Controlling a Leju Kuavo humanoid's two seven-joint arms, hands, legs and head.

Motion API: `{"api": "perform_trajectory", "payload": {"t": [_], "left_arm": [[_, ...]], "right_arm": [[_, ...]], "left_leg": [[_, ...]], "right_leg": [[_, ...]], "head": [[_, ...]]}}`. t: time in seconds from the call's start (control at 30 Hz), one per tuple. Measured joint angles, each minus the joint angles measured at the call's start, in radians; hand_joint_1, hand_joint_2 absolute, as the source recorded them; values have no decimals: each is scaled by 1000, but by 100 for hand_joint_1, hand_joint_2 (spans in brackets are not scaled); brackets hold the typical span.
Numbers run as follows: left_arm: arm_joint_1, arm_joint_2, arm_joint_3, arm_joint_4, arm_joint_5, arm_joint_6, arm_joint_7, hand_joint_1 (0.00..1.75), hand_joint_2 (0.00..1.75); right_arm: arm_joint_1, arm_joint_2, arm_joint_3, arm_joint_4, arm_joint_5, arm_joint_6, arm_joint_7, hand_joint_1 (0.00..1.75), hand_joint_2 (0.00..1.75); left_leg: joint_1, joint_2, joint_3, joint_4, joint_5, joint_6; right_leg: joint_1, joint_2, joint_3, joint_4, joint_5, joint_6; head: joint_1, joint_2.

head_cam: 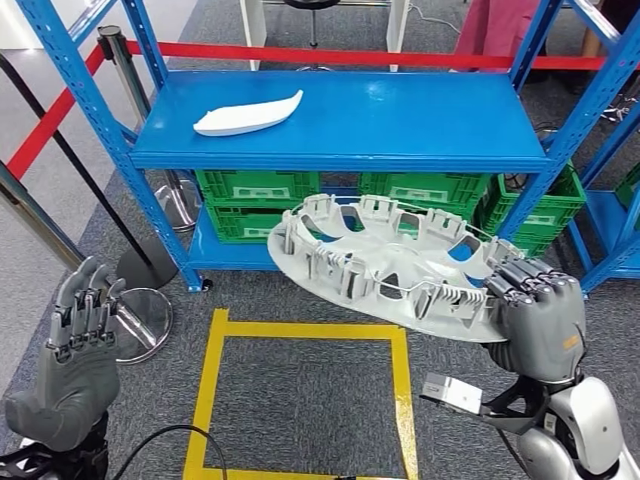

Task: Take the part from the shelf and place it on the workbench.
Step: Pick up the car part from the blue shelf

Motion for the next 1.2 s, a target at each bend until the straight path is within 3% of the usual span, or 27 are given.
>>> {"api": "perform_trajectory", "payload": {"t": [0.1, 0.17, 0.23, 0.3, 0.37, 0.43, 0.47, 0.5, 0.53, 0.6, 0.67, 0.77, 0.8, 0.87, 0.93, 0.97, 1.0, 1.03, 1.07, 1.13, 1.2], "left_arm": [[0, 0, 0, 0, 1, 0, 0, 0, 0], [-1, 0, 0, 0, 3, 0, 0, 0, 0], [0, 0, 0, 0, 3, 0, -1, 0, 0], [1, 0, 0, 0, 3, 2, -1, 0, 0], [2, 0, 0, 0, 3, 3, -1, 0, 0], [2, 0, 0, 0, 3, 3, -1, 0, 0], [3, 0, 0, 0, 3, 3, -1, 0, 0], [3, 0, 0, 0, 3, 3, -1, 0, 0], [3, 0, 0, 0, 3, 3, -1, 0, 0], [2, 0, 0, 0, 3, 3, -1, 0, 0], [1, 0, 0, 0, 4, 3, -1, 0, 0], [1, 0, 0, 0, 5, 3, -1, 0, 0], [0, 0, 0, 0, 5, 3, -1, 0, 0], [0, 0, 0, 0, 5, 2, -1, 0, 0], [0, 0, 1, 0, 6, 2, -1, 0, 0], [1, 0, 1, 0, 6, 2, -1, 0, 0], [1, 0, 1, 0, 6, 2, -1, 0, 0], [1, 0, 1, 0, 6, 2, -1, 0, 0], [1, 0, 1, 0, 6, 2, -1, 0, 0], [1, 0, 1, 0, 5, 2, -1, 0, 0], [0, 0, 1, 0, -3, 4, -2, 0, 0]], "right_arm": [[-2, 0, 0, 1, -4, 2, -2, 175, 175], [-3, 0, 0, 1, -8, 2, -4, 175, 175], [-1, 0, 0, 1, -10, 3, -5, 175, 175], [-1, 0, 1, 2, -12, 4, -5, 175, 175], [-1, 0, 0, 2, -13, 5, -6, 175, 175], [-1, 0, 1, 2, -14, 7, -7, 175, 175], [0, 0, 1, 2, -15, 9, -7, 175, 175], [0, 0, 1, 2, -15, 10, -7, 175, 175], [0, 0, 2, 2, -15, 12, -8, 175, 175], [0, 0, 2, 2, -15, 13, -8, 175, 175], [-1, 0, 2, 2, -15, 14, -8, 175, 175], [-1, 0, 2, 2, -16, 16, -7, 175, 175], [-1, -1, 2, 2, -16, 17, -7, 175, 175], [-1, -2, 2, 1, -17, 17, -7, 175, 175], [-1, -2, 2, 2, -18, 17, -7, 175, 175], [0, -2, 2, 2, -18, 17, -7, 175, 175], [0, -2, 2, 2, -19, 17, -7, 175, 175], [1, -2, 2, 2, -19, 17, -7, 175, 175], [1, -2, 2, 2, -19, 18, -7, 175, 175], [-2, -2, 2, 2, -21, 18, -7, 175, 175], [-3, -3, 2, 2, -25, 19, -8, 175, 175]], "left_leg": [[1, -1, -30, 24, 7, -10], [-2, -2, -43, 39, 13, -19], [-4, -3, -51, 46, 20, -29], [-1, -4, -62, 64, 3, -40], [3, -5, -94, 147, -67, -54], [8, -5, -132, 276, -143, -62], [10, -5, -138, 316, -159, -62], [10, -5, -124, 316, -155, -61], [10, -5, -92, 279, -136, -57], [6, -7, 5, 134, -93, -40], [-2, -9, 64, 33, -76, -28], [-8, -7, 64, 9, -63, -18], [-6, -5, 61, 3, -54, -12], [-1, -1, 50, -8, -34, -1], [-1, 0, 28, -7, -18, 4], [-1, 1, 16, -6, -11, 4], [-1, 1, 6, -3, -4, 2], [-1, 1, -5, 0, 1, 0], [-1, 1, -14, 6, 4, -2], [-3, 0, -30, 19, 8, -9], [-6, 0, -41, 33, 11, -19]], "right_leg": [[-2, -1, 123, -178, 60, 2], [-1, 2, 162, -240, 66, -5], [-1, 4, 154, -238, 71, -18], [-3, 2, 144, -239, 80, -34], [-5, -1, 129, -239, 95, -48], [-4, -1, 109, -239, 109, -52], [-3, -1, 99, -238, 116, -52], [-1, -1, 91, -238, 123, -52], [0, -1, 83, -238, 129, -51], [3, 0, 72, -238, 141, -48], [2, -1, 66, -239, 152, -38], [-4, -2, 61, -241, 164, -18], [-4, -1, 54, -232, 153, -13], [-3, 0, 21, -161, 89, -8], [-1, 1, -22, -34, 10, -4], [-1, 1, -32, 12, -7, -2], [-1, 0, -26, 27, -6, 0], [-1, 0, 0, 2, 14, 0], [-1, -1, 44, -56, 40, 0], [0, -1, 138, -191, 65, -4], [2, -1, 173, -250, 60, -14]], "head": [[0, 0], [1, 0], [0, 0], [-2, 0], [-5, 0], [-6, 0], [-6, 0], [-6, 0], [-6, 0], [-6, 0], [-6, 0], [-7, 0], [-7, 0], [-4, 0], [-3, 0], [-3, 0], [-3, 0], [-2, 0], [-2, 0], [-3, 0], [-3, 0]]}}
